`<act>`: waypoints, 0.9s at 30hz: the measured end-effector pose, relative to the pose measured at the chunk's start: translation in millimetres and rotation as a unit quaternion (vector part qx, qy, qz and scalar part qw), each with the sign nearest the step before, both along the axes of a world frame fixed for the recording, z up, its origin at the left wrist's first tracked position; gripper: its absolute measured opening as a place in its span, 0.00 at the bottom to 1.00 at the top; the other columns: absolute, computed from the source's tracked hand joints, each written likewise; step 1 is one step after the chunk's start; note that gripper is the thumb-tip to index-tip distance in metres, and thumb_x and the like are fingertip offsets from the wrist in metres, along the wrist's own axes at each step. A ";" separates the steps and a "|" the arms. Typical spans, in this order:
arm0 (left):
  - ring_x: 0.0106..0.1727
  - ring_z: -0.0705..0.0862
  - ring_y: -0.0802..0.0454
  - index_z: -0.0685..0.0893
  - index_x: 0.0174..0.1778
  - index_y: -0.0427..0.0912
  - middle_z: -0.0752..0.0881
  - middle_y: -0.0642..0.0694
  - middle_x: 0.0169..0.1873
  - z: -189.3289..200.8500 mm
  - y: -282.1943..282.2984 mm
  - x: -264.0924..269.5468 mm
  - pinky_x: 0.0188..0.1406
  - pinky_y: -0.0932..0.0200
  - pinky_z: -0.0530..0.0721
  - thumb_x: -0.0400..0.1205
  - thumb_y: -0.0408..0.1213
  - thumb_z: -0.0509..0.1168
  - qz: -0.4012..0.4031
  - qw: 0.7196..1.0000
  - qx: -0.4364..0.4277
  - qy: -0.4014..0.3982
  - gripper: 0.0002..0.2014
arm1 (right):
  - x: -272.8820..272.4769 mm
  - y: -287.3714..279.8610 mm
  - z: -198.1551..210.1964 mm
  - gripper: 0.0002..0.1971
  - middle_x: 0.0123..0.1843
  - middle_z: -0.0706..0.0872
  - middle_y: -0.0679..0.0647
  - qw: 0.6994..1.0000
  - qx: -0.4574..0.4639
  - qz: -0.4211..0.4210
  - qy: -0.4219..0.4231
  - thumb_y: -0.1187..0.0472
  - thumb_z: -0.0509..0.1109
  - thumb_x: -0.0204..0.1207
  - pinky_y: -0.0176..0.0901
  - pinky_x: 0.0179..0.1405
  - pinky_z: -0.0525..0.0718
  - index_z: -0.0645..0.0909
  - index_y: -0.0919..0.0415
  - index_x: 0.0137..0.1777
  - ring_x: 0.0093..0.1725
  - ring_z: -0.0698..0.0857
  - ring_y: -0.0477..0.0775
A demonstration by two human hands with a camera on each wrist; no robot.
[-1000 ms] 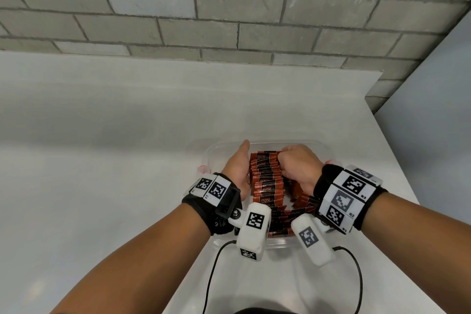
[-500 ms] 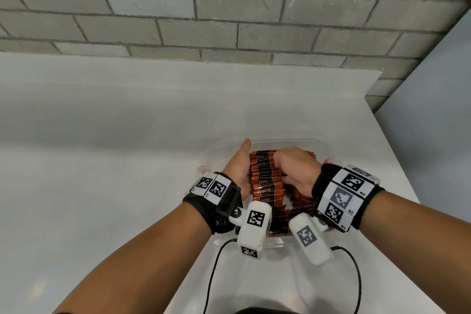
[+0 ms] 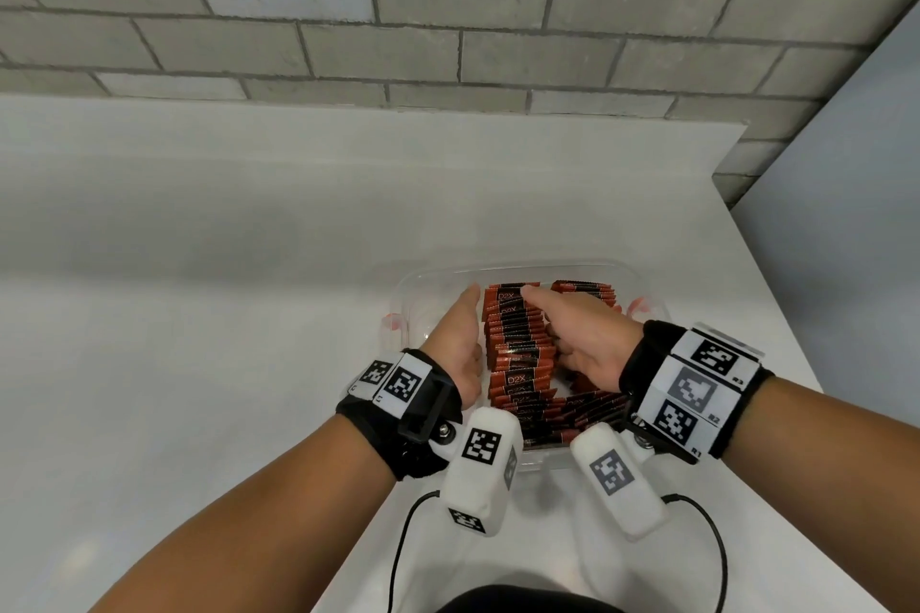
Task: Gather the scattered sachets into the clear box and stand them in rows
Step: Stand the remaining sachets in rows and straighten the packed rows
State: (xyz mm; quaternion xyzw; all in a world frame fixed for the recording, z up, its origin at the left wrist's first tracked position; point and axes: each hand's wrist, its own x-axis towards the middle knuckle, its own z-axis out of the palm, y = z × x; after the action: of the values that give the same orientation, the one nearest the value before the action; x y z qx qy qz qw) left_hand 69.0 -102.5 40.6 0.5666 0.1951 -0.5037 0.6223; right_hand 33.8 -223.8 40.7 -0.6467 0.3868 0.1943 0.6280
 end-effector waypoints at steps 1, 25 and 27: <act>0.82 0.59 0.44 0.55 0.84 0.36 0.57 0.36 0.83 2.2 1.4 -1.2 0.76 0.47 0.61 0.86 0.61 0.47 -0.001 1.000 0.002 0.001 0.37 | -1.4 -1.1 -0.3 0.14 0.48 0.87 0.50 1.000 -0.004 0.002 0.006 0.46 0.61 0.83 0.44 0.57 0.78 0.81 0.55 0.51 0.49 0.83 0.48; 0.59 0.81 0.42 0.72 0.71 0.37 0.82 0.32 0.59 -8.3 6.4 -11.0 0.60 0.50 0.75 0.85 0.59 0.53 -0.033 0.999 -0.008 -0.009 0.30 | -16.4 3.9 -2.7 0.21 0.61 0.86 0.57 0.999 0.047 -0.008 0.025 0.45 0.61 0.83 0.60 0.73 0.73 0.76 0.57 0.69 0.64 0.82 0.59; 0.45 0.86 0.43 0.82 0.54 0.40 0.87 0.34 0.47 -6.3 6.4 -15.1 0.48 0.53 0.82 0.84 0.58 0.55 -0.033 0.999 -0.018 -0.001 0.24 | -18.6 8.2 -3.5 0.23 0.67 0.83 0.58 0.998 0.050 -0.001 0.032 0.43 0.62 0.82 0.62 0.75 0.70 0.76 0.56 0.70 0.68 0.80 0.61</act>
State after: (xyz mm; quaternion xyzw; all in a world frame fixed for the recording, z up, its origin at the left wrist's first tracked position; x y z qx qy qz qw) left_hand 53.9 -96.0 34.3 0.5619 0.1665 -0.5266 0.6159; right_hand 15.3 -215.6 37.2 -0.6074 0.3972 0.2333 0.6472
